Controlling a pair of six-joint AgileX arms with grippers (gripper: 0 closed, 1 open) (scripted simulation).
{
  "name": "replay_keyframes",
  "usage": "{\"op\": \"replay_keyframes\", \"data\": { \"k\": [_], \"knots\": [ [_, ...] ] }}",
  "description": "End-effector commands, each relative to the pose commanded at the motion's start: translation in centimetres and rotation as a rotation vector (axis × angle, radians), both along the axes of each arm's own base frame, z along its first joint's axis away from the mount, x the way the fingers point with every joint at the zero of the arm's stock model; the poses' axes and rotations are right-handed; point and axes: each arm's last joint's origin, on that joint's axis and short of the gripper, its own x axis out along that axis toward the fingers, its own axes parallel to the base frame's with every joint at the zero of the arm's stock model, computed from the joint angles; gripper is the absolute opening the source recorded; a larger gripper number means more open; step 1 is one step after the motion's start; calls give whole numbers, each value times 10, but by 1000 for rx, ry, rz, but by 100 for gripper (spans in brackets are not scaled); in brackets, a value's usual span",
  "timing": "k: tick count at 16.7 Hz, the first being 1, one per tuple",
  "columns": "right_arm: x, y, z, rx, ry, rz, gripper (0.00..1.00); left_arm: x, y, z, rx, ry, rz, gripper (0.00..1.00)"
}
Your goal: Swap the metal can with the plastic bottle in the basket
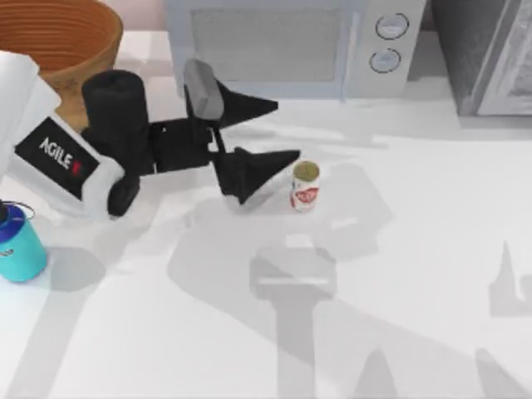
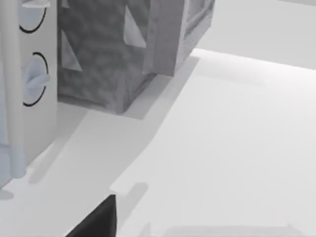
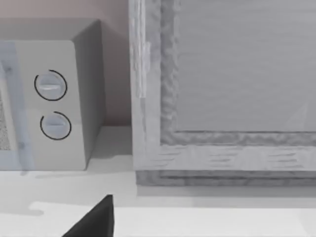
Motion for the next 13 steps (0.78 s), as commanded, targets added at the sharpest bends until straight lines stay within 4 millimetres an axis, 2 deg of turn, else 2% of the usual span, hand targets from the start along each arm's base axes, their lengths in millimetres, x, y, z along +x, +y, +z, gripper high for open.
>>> {"op": "replay_keyframes", "data": {
  "k": [2, 4, 6, 8, 10, 13],
  "knots": [
    [0, 0, 0, 0, 0, 0, 100, -10, 21, 40, 13, 3, 126, 100],
    [0, 0, 0, 0, 0, 0, 100, -31, 44, 84, 25, -10, 262, 100],
    [0, 0, 0, 0, 0, 0, 100, -62, 67, 125, 35, -31, 406, 100],
    [0, 0, 0, 0, 0, 0, 100, -103, 88, 157, 42, -56, 552, 100],
    [0, 0, 0, 0, 0, 0, 100, -149, 105, 174, 47, -81, 695, 100],
    [0, 0, 0, 0, 0, 0, 100, -214, 123, 176, 51, -114, 893, 100]
  ]
}}
